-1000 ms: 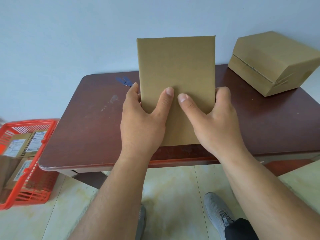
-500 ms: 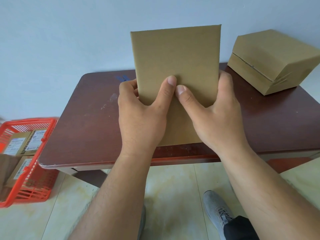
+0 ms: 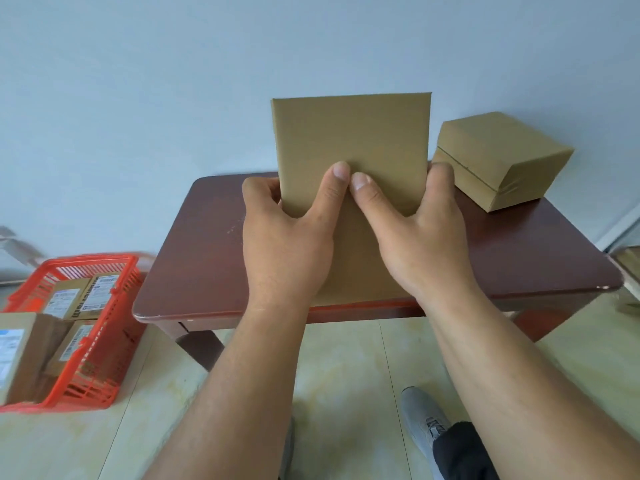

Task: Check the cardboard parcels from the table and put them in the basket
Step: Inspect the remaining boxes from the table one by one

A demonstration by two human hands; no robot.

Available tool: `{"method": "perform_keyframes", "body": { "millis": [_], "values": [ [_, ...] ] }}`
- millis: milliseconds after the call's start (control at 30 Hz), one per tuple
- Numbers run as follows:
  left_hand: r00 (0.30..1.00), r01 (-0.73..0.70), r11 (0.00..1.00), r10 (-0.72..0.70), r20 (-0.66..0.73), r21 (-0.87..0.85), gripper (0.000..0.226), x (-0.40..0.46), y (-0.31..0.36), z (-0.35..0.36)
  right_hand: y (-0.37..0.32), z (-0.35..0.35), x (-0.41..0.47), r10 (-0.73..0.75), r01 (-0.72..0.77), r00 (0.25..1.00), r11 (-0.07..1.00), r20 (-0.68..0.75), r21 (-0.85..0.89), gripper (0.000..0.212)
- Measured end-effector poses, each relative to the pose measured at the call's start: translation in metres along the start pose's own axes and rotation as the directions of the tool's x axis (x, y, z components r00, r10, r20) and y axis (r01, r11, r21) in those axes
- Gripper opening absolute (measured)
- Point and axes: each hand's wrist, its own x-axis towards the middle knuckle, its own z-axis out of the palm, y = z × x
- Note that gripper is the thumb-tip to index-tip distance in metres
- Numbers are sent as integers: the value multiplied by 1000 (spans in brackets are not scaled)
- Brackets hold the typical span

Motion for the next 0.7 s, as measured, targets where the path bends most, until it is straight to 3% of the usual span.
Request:
{"method": "perform_keyframes", "body": {
  "millis": [167, 300, 433, 700],
  "values": [
    [1000, 2, 1000, -1, 30, -6, 62, -42, 20, -25, -40, -16, -27, 40, -40, 999, 999, -1, -27, 61],
    [999, -31, 999, 31, 33, -11, 36, -69, 38, -44, -59, -28, -54, 19, -21, 999, 999, -31, -51, 66],
    [1000, -30, 999, 29, -12, -39, 56, -84, 54, -57, -69, -37, -80, -25, 23, 998, 999, -58, -36, 62],
    [999, -41, 997, 40, -20, -65, 58, -115, 65, -64, -93, -57, -92, 30, -31, 999, 999, -27, -35, 58]
  ]
}}
